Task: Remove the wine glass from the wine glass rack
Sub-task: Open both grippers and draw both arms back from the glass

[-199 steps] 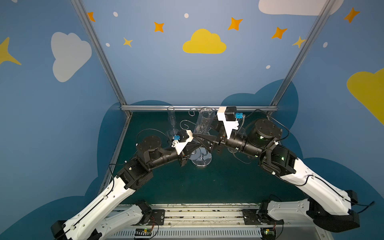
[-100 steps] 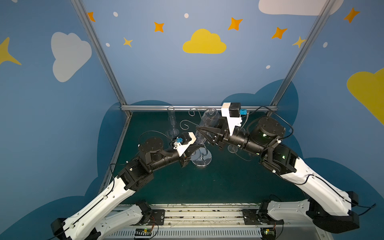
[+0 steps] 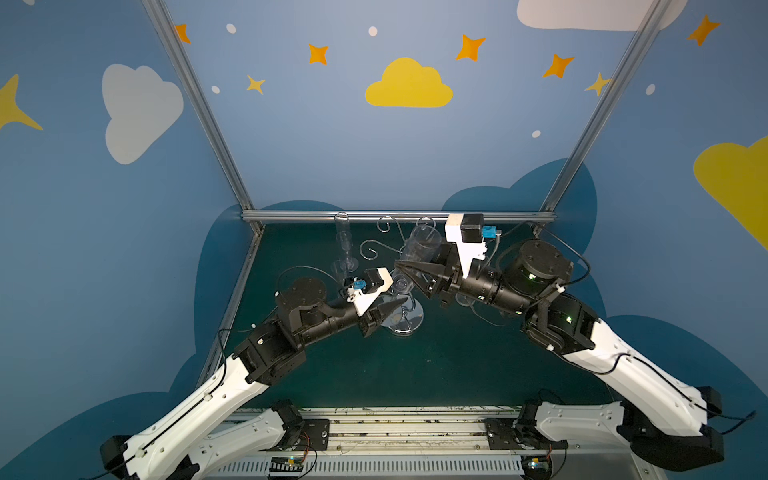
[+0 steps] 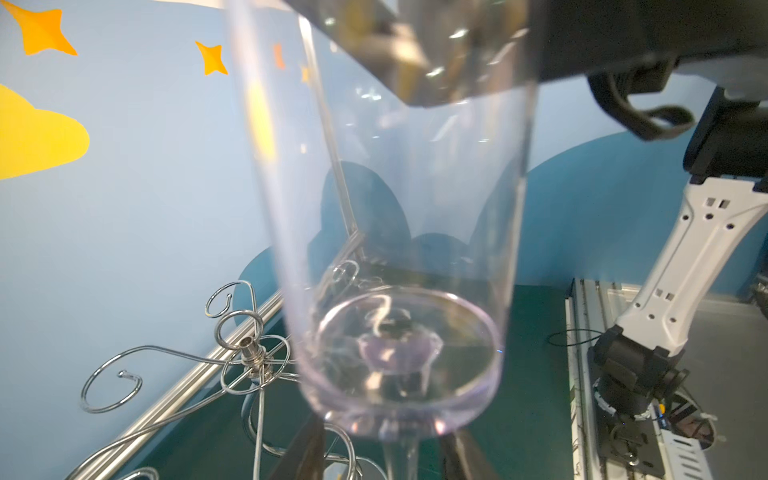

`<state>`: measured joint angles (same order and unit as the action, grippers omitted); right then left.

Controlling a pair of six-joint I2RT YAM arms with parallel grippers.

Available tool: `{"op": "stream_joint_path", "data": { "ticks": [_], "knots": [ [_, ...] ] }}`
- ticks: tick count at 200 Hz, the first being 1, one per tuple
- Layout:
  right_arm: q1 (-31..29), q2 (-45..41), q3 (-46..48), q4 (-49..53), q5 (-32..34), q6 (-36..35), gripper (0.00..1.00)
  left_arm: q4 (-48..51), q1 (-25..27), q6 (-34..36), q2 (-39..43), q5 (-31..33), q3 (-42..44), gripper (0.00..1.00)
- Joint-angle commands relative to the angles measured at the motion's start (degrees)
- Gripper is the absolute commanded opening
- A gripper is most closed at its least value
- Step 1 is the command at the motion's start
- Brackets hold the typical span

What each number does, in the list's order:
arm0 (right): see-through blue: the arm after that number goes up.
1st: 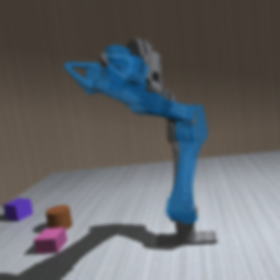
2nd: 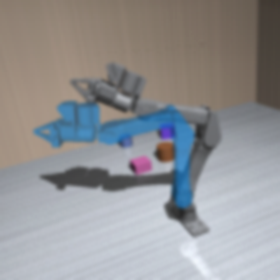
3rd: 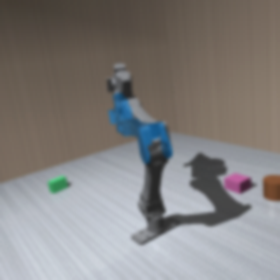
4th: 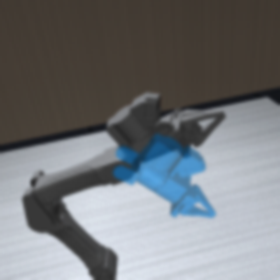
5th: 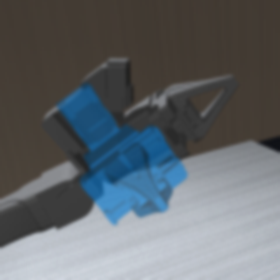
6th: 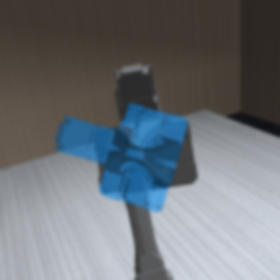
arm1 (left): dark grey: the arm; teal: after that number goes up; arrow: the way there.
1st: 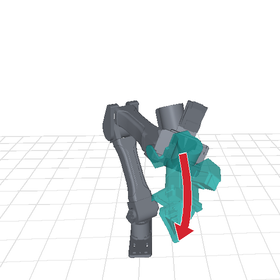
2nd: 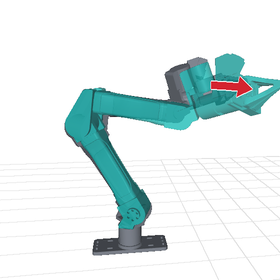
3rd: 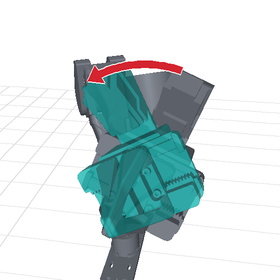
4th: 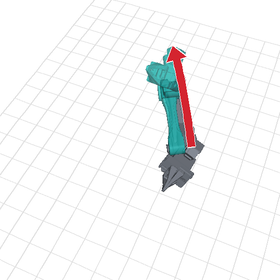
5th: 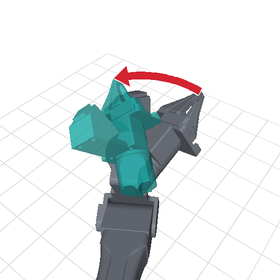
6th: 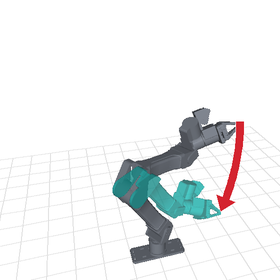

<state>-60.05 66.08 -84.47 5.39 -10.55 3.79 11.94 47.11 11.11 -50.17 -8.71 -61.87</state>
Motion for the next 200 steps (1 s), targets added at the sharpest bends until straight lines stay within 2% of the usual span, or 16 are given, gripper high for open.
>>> {"op": "stream_joint_path", "data": {
  "ticks": [1, 48, 130, 156, 200],
  "knots": [
    [0.02, -3.89, 1.8, -1.35, 0.46, -1.98, 0.23, -1.86, 0.17, -0.8, 2.86, 1.68, 1.68, 0.5],
    [0.2, -11.51, 7.65, 6.45, 4.99, -4.76, 0.22, -2.51, 0.17, -2.7, 7.03, 5.18, 4.22, 0.58],
    [1.66, -29.51, 27.8, 10.85, 21.25, -9.83, 0.21, -1.99, 0.11, -5.51, 12.42, 9.99, 7.17, 0.61],
    [3.73, -33.34, 35.8, 7.16, 24.97, -11.19, 0.21, -1.53, 0.14, -7.08, 13.72, 10.08, 7.94, 0.61],
    [10.29, -38.27, 50.67, -6.03, 24.69, -12.22, 0.21, 0.02, 0.17, -9.29, 16.14, 11.77, 9.2, 0.62]
  ]
}}
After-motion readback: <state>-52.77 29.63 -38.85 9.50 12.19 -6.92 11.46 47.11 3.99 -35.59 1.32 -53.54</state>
